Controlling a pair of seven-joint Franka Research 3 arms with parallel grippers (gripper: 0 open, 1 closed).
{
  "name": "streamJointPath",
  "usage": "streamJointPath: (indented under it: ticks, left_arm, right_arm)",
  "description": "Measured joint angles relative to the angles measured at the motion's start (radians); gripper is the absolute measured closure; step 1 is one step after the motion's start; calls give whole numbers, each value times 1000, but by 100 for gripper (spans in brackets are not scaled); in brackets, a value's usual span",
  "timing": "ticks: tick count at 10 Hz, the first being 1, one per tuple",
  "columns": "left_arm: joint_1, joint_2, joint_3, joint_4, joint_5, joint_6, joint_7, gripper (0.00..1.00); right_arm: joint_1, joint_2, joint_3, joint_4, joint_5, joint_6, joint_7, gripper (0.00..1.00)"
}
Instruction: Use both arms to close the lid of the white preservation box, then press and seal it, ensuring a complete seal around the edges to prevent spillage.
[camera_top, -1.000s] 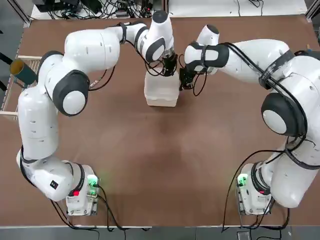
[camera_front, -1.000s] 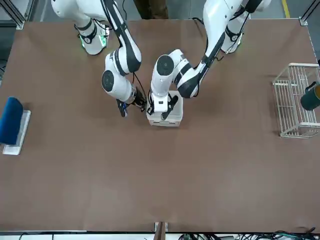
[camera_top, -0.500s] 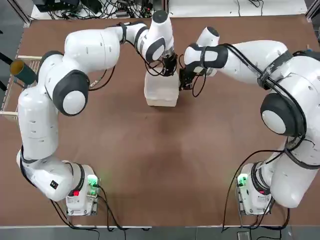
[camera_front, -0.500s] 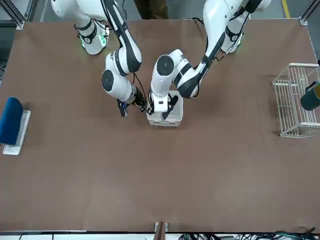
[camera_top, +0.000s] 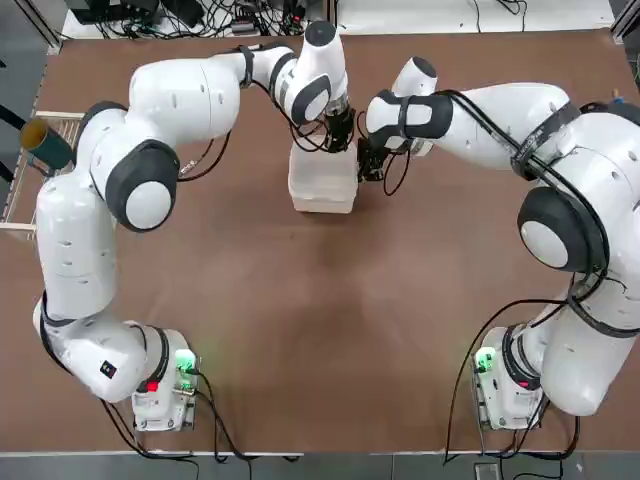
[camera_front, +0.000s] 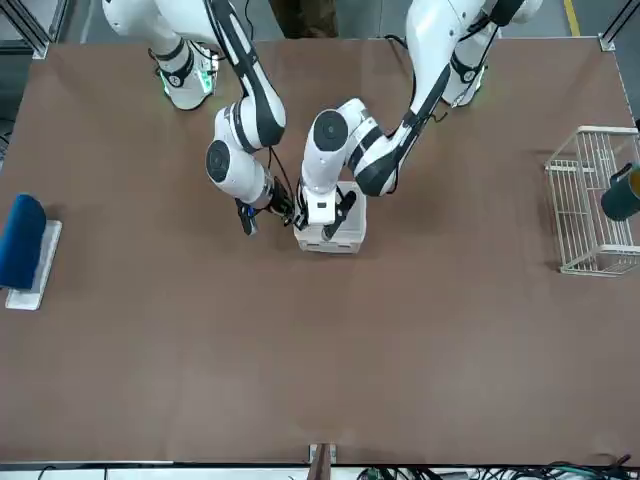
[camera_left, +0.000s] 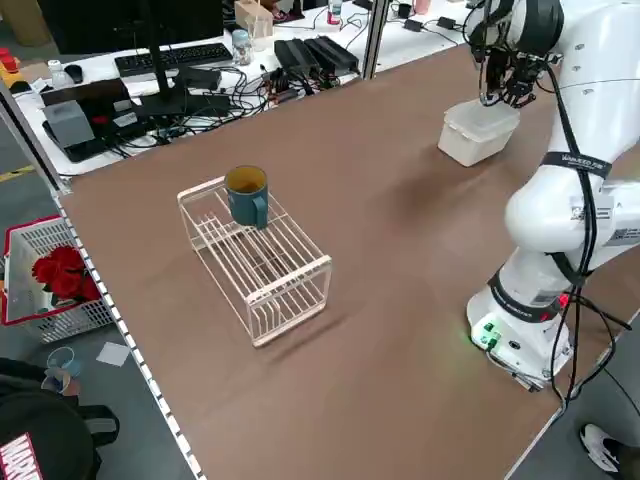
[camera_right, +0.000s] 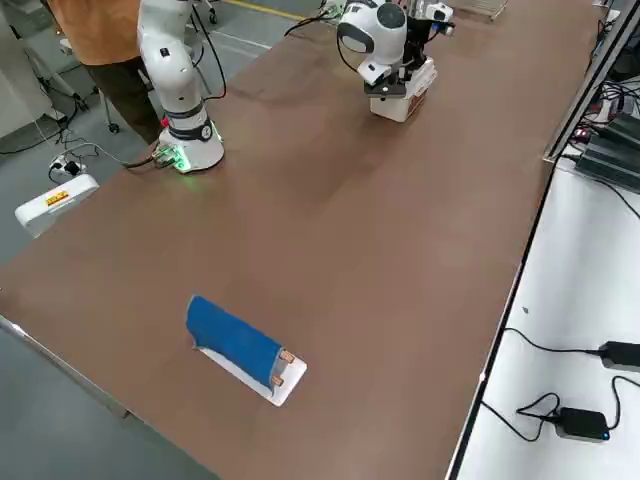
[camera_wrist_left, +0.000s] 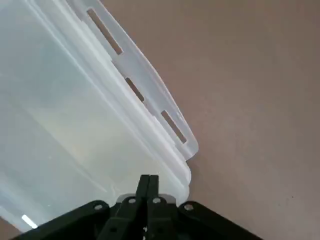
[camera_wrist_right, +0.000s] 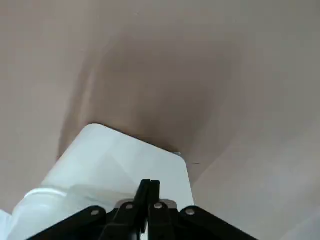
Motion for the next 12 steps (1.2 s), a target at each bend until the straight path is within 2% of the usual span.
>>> streamJointPath:
  ticks: [3,5,8,10,12]
  left_arm:
    - [0,0,0,2,0,0,0,99]
    - [0,1,1,3,0,0,0,99]
    - [10,-2,7,11,1,-7,0,99]
    - [44,-47,8,35,5,-96,0,99]
    - [117,-150,8,42,13,-222,40,99]
  right_arm:
    - [-1,1,-17,15,9,-51,-48,96]
    - [-1,-15,-62,53,-10,-155,-79,95]
    - [-1,-98,-129,99,-171,-281,-79,93]
    - [-2,-105,-180,171,-270,-357,-82,91]
    - [-27,-89,-202,301,-335,-433,-87,89]
